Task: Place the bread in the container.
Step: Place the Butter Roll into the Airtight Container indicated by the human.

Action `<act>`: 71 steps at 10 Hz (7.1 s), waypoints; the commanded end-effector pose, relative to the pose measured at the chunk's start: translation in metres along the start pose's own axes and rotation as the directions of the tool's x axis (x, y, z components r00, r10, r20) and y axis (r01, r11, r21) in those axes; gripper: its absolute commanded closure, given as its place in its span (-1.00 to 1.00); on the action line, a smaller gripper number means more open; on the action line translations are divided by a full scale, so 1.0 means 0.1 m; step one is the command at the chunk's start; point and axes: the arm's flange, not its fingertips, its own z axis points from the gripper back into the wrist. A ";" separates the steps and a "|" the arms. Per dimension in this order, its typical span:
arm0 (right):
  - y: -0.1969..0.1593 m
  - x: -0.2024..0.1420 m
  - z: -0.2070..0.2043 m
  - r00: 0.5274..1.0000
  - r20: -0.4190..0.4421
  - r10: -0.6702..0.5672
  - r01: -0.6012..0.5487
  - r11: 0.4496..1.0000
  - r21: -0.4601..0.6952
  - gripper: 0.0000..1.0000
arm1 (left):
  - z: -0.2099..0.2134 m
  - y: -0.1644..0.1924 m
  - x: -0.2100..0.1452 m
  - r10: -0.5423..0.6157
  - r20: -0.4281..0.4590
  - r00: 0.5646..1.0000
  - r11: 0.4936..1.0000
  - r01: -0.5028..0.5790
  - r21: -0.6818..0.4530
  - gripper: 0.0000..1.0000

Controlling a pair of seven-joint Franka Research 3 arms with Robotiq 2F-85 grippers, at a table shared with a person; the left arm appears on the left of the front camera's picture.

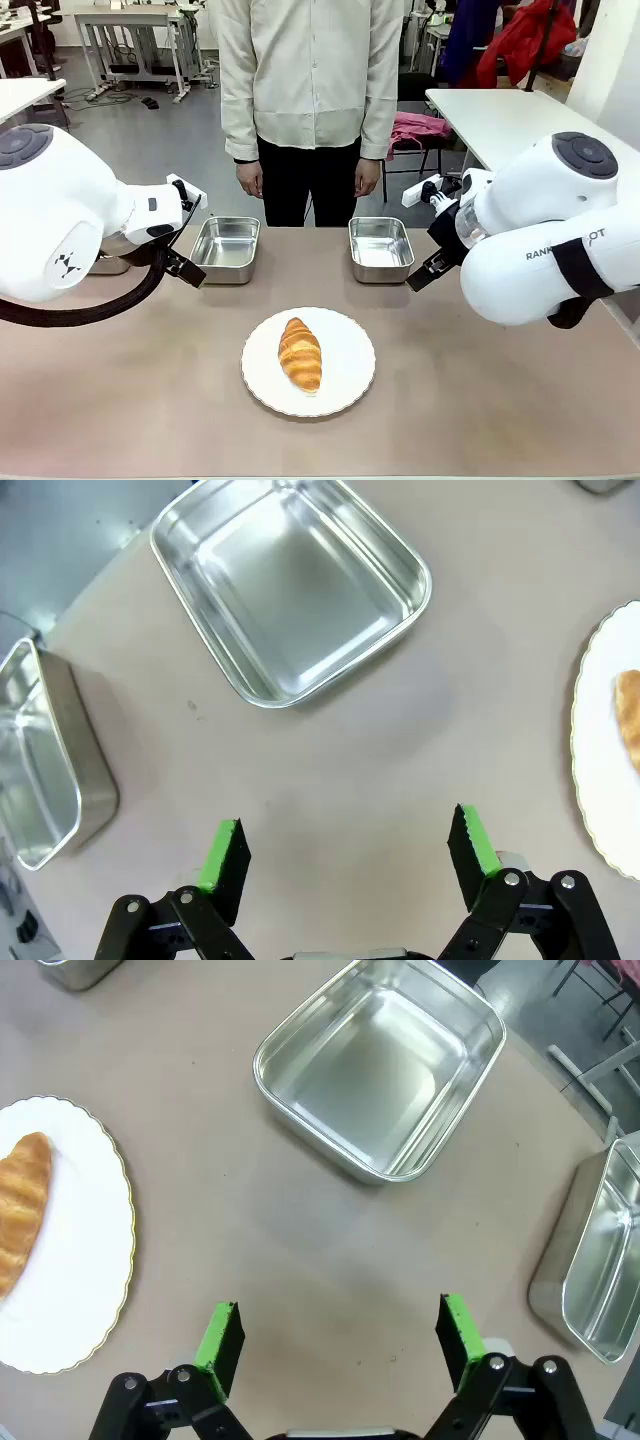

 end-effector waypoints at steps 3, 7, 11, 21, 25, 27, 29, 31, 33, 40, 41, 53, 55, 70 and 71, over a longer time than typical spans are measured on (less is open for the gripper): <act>0.00 0.00 0.00 1.000 0.000 0.000 0.000 1.000 0.000 -1.00 | 0.00 0.00 0.00 0.000 0.000 1.000 1.000 0.000 0.000 -1.00; 0.00 0.00 0.00 1.000 0.000 0.000 0.000 1.000 0.000 -1.00 | 0.00 0.00 0.00 0.000 0.000 1.000 1.000 0.000 0.000 -1.00; -0.19 0.18 0.21 1.000 0.030 -0.010 0.010 1.000 -0.019 -1.00 | 0.21 0.18 0.07 0.010 0.044 0.999 1.000 -0.009 -0.025 -1.00; -2.71 -0.38 1.46 0.968 0.239 -0.081 0.014 0.963 0.268 -1.00 | 1.29 2.78 -0.30 -0.239 0.304 0.922 0.835 0.355 -0.420 -1.00; -2.74 -0.51 1.54 0.966 0.241 -0.093 0.029 0.966 0.258 -1.00 | 1.43 2.75 -0.49 -0.247 0.322 0.914 0.842 0.367 -0.396 -1.00; -2.74 -0.51 1.54 0.966 0.241 -0.093 0.029 0.966 0.258 -1.00 | 1.43 2.75 -0.49 -0.247 0.322 0.914 0.842 0.367 -0.396 -1.00; -2.72 -0.53 1.52 0.970 0.229 -0.076 0.017 0.968 0.252 -1.00 | 1.42 2.79 -0.46 -0.262 0.300 0.917 0.839 0.370 -0.398 -1.00; -3.01 -0.54 1.59 0.960 0.273 -0.068 -0.012 0.960 0.281 -1.00 | 1.67 2.92 -0.52 -0.210 0.341 0.916 0.854 0.342 -0.393 -1.00; -3.13 -0.55 1.67 0.941 0.327 -0.082 -0.018 0.956 0.292 -1.00 | 1.94 3.03 -0.58 -0.152 0.382 0.911 0.868 0.308 -0.389 -1.00; -3.34 -0.49 1.68 0.925 0.364 -0.112 -0.007 0.951 0.310 -1.00 | 2.04 3.02 -0.53 -0.040 0.444 0.895 0.860 0.257 -0.441 -1.00; -3.35 -0.47 1.65 0.926 0.359 -0.114 -0.005 0.949 0.315 -1.00 | 2.02 3.05 -0.51 -0.007 0.458 0.889 0.872 0.229 -0.433 -1.00; -3.27 -0.52 1.69 0.934 0.333 -0.129 0.022 0.951 0.308 -1.00 | 2.02 3.05 -0.53 -0.054 0.438 0.897 0.863 0.263 -0.432 -1.00; -3.27 -0.52 1.69 0.934 0.333 -0.129 0.022 0.951 0.308 -1.00 | 2.02 3.05 -0.53 -0.054 0.438 0.897 0.863 0.263 -0.432 -1.00; -3.27 -0.52 1.69 0.934 0.333 -0.129 0.022 0.951 0.308 -1.00 | 2.02 3.05 -0.53 -0.054 0.438 0.897 0.863 0.263 -0.432 -1.00; -3.27 -0.52 1.69 0.934 0.333 -0.129 0.022 0.951 0.308 -1.00 | 2.02 3.05 -0.53 -0.054 0.438 0.897 0.863 0.263 -0.432 -1.00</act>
